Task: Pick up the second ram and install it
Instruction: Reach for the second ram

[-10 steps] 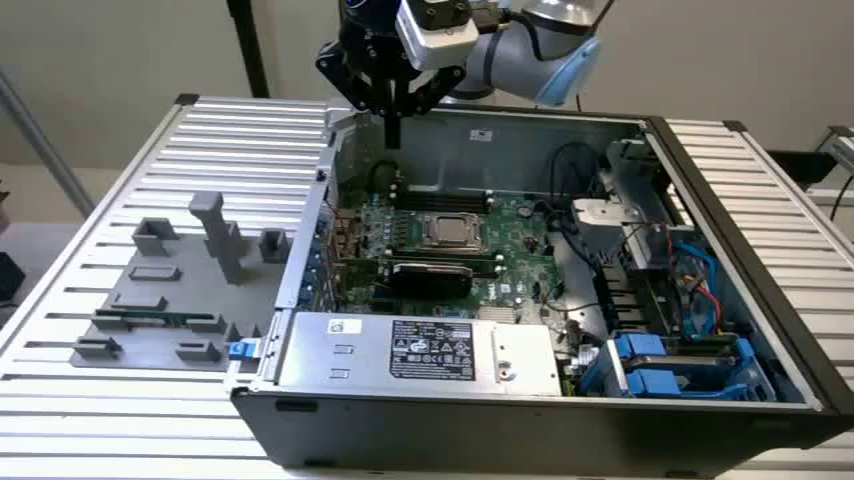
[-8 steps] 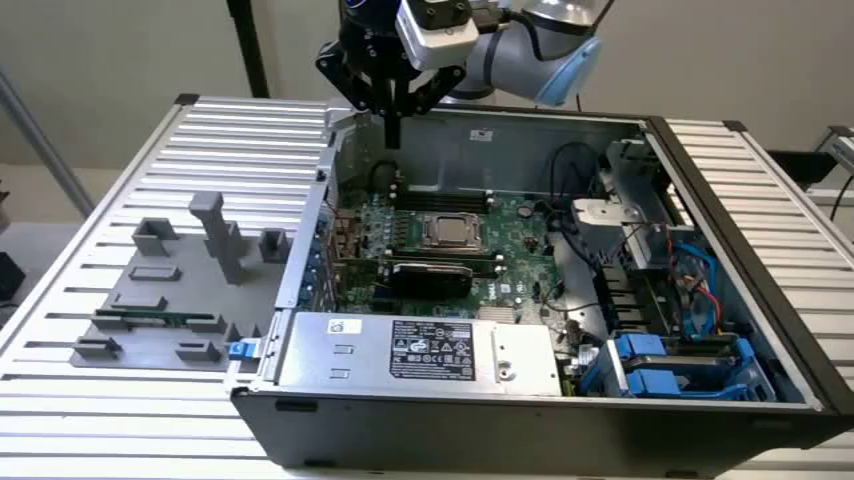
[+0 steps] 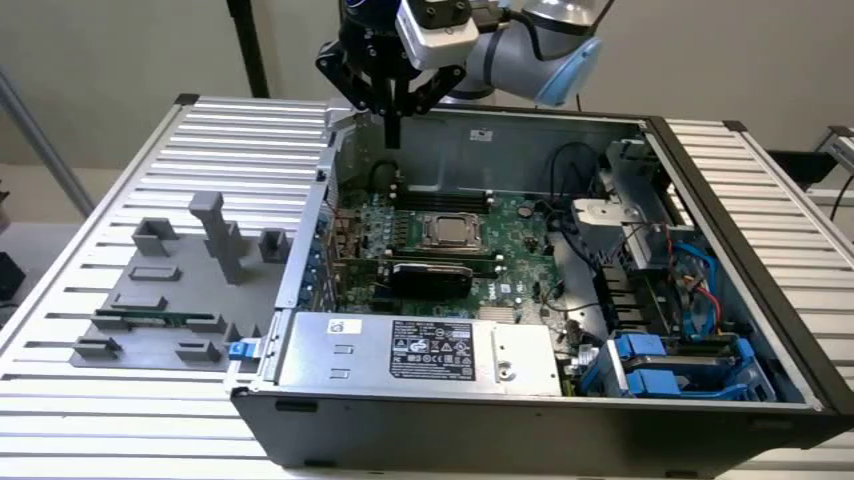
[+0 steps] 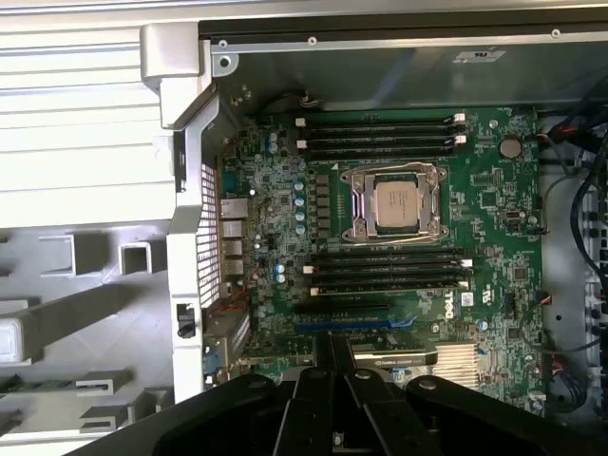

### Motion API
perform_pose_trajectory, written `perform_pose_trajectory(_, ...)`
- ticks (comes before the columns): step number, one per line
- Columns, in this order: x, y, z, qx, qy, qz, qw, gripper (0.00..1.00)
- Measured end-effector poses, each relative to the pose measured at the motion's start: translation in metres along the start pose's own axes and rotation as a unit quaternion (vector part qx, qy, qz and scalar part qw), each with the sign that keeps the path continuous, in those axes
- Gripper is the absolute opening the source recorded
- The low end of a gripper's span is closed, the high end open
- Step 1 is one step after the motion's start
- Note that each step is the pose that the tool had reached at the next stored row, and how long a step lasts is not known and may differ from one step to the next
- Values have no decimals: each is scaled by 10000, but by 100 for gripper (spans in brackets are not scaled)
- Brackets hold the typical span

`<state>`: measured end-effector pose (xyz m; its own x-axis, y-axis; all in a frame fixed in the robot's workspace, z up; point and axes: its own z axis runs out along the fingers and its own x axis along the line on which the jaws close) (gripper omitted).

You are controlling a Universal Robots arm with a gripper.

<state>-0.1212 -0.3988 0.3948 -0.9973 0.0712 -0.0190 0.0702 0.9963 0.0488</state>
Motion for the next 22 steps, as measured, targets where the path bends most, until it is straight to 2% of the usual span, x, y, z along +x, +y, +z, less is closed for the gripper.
perform_pose_trajectory(5,36,-12,-4,2,1,1,10000,11)
perform_pose_trajectory(22,788,-251,14,0,0,0,10000,11)
